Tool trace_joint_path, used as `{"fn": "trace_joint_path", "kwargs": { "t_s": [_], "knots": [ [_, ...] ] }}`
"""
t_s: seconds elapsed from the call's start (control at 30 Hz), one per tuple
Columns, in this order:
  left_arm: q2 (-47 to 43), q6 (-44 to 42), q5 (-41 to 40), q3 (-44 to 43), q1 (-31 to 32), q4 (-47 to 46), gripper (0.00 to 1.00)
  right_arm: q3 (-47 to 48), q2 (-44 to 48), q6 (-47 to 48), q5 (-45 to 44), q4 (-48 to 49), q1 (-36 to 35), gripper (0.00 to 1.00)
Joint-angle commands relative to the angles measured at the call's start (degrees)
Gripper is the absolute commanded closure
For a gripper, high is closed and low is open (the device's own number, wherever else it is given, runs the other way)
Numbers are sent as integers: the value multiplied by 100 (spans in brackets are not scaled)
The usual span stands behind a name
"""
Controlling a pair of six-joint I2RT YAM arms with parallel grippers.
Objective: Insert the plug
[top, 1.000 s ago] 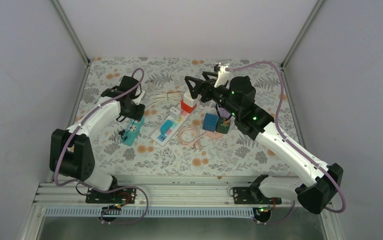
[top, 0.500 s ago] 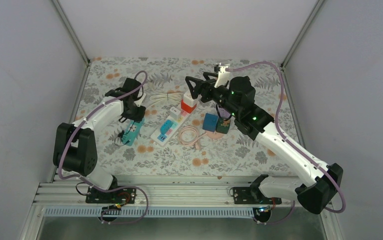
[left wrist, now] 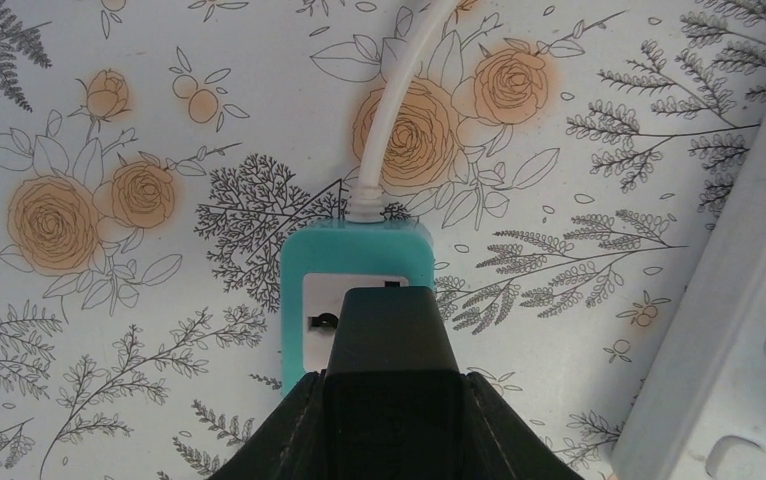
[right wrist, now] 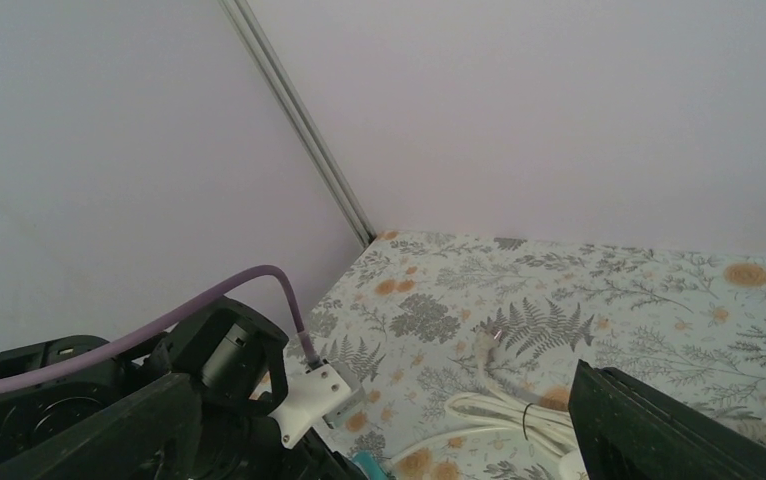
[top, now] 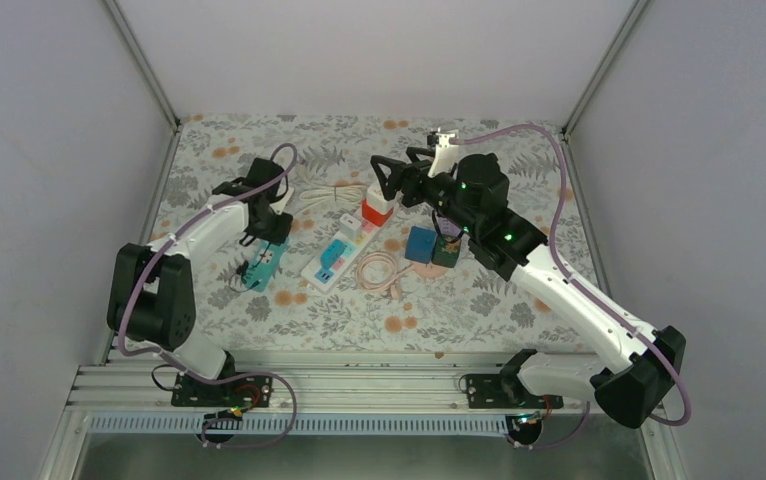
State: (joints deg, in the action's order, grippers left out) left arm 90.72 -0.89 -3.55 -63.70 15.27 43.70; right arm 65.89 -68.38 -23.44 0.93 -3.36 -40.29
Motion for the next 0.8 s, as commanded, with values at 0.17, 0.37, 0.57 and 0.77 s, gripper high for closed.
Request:
{"fn": "trace_joint_path", "kwargs": {
  "t_s": [0.17, 0.37, 0.57, 0.77],
  "knots": [
    [798, 59, -236, 453, -8, -142, 85, -66, 100, 58, -167, -5, 65, 5],
    [1037, 240, -87, 394, -7, -170, 84, -109, 188, 85, -274, -43, 91, 5],
    [924, 532, 710, -186, -13, -301, 82, -172, 289, 81, -383, -42, 118, 5],
    [1107, 633, 247, -561, -12, -97, 66, -173, 405, 72, -620, -209, 151, 5]
  ]
}}
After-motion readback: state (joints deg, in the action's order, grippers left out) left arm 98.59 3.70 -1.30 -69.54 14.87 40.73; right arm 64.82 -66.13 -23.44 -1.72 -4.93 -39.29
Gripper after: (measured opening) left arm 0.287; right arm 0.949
